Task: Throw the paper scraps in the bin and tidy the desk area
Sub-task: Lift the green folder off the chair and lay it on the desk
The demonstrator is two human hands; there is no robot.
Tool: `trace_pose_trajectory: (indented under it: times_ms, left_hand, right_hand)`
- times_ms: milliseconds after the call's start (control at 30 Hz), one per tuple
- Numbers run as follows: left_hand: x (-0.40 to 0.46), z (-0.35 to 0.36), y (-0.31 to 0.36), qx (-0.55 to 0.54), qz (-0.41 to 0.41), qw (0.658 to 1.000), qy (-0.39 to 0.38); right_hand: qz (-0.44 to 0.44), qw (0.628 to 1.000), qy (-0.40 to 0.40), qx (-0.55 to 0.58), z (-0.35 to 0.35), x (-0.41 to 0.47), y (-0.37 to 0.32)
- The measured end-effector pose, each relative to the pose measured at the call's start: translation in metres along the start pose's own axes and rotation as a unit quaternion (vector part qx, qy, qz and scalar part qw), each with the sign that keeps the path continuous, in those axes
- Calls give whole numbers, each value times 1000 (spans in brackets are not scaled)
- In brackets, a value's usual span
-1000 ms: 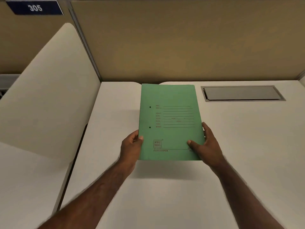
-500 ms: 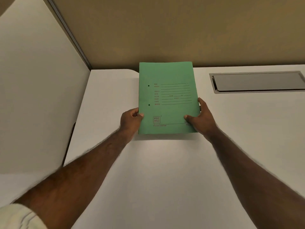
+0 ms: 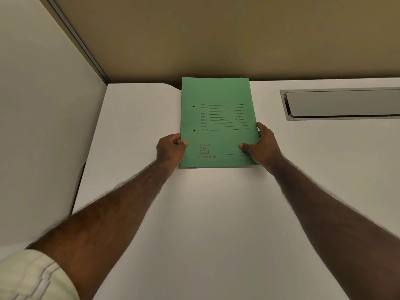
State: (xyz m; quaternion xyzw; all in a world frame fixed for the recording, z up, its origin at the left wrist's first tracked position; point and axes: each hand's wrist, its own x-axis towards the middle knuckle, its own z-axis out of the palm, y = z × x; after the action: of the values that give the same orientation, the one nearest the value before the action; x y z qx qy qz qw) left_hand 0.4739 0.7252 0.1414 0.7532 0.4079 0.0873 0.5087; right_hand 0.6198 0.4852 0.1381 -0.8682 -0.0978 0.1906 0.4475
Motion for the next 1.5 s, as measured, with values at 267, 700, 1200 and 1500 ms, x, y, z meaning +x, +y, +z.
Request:
trace_pose_trajectory:
  times_ms: [267, 700, 1200, 1500]
  left_hand:
    - [7, 6, -6, 33, 8, 998, 44]
    - [6, 10, -13, 89, 43, 992, 81]
    - [-29, -12, -31, 121, 102, 985, 74]
    - [-96, -52, -50, 95, 144, 981, 84]
  right_hand:
    - [41, 997, 22, -60, 8, 12, 7]
    - [51, 989, 63, -121, 13, 8, 13]
    - [8, 996, 69, -64, 4, -41, 7]
    - [1, 995, 29, -93, 12, -123, -1]
